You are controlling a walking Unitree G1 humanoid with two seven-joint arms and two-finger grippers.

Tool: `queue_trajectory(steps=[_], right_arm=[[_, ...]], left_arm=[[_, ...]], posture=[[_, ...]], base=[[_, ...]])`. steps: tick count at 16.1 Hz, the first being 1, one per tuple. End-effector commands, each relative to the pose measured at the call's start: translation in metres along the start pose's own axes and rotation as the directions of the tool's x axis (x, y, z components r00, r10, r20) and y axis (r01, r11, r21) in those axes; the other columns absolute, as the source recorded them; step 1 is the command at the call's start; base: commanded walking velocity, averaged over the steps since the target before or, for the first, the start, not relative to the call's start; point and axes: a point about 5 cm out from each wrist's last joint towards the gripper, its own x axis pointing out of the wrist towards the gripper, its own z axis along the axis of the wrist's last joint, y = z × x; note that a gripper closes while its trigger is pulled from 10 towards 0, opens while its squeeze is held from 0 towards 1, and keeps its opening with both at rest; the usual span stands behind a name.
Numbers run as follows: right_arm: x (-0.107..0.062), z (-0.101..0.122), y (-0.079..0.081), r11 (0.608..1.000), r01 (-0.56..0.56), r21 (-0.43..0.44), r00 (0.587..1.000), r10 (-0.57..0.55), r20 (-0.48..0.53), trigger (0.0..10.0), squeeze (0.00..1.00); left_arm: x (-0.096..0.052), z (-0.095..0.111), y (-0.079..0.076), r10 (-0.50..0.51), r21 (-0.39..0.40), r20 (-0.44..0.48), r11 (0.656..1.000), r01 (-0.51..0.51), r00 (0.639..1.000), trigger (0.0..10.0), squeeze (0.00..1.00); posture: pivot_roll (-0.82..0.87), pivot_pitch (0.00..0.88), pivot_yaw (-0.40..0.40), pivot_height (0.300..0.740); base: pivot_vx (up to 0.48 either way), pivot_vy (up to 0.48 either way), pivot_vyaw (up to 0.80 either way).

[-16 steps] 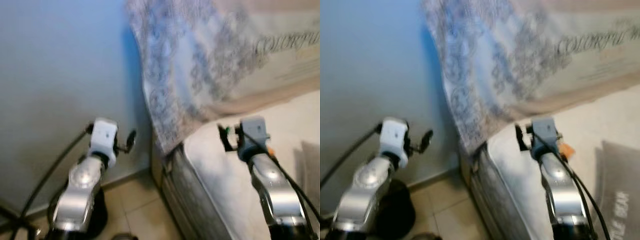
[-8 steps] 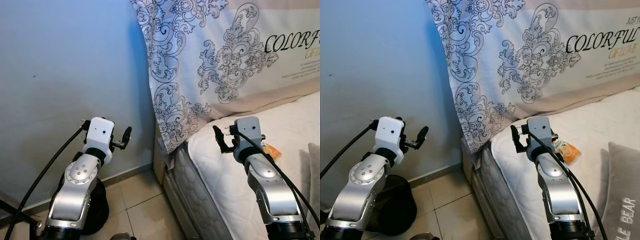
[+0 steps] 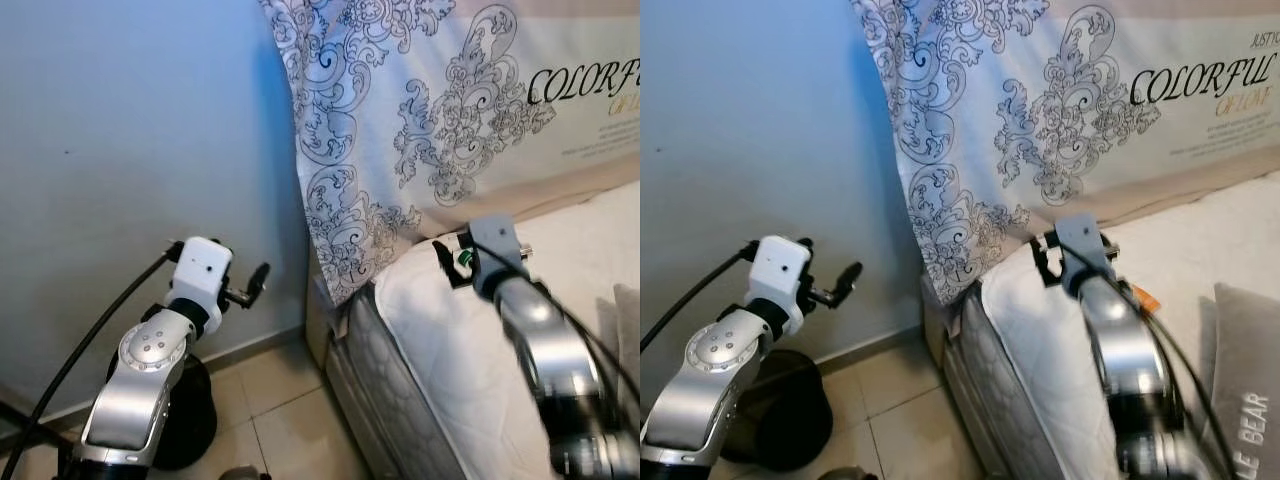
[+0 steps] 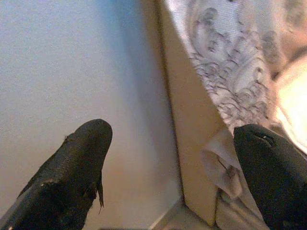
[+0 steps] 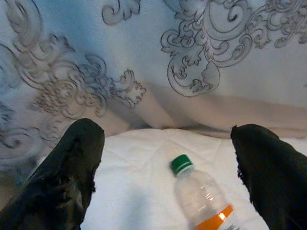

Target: Clean up the room

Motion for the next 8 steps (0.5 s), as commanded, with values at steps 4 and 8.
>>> queue_trajectory(steps=[4, 8], right_arm=[[0.020, -0.003, -0.046, 0.985, 0.018, -0.169, 0.991, -0.040, -0.130, 10.0, 1.00], [0.026, -0.003, -0.073, 0.975, 0.022, -0.219, 0.980, -0.065, -0.190, 10.0, 1.00]], left_arm=[[0.000, 0.009, 0.003, -0.108, 0.081, -0.018, 0.991, 0.109, 0.994, 10.0, 0.00], [-0.009, 0.023, 0.009, -0.216, 0.148, -0.006, 0.965, 0.215, 0.976, 10.0, 0.00]], posture=[[0.04, 0.000, -0.015, 0.740], [0.04, 0.048, 0.011, 0.740]], base=[[0.000, 0.000, 0.00], [0.000, 0.000, 0.00]])
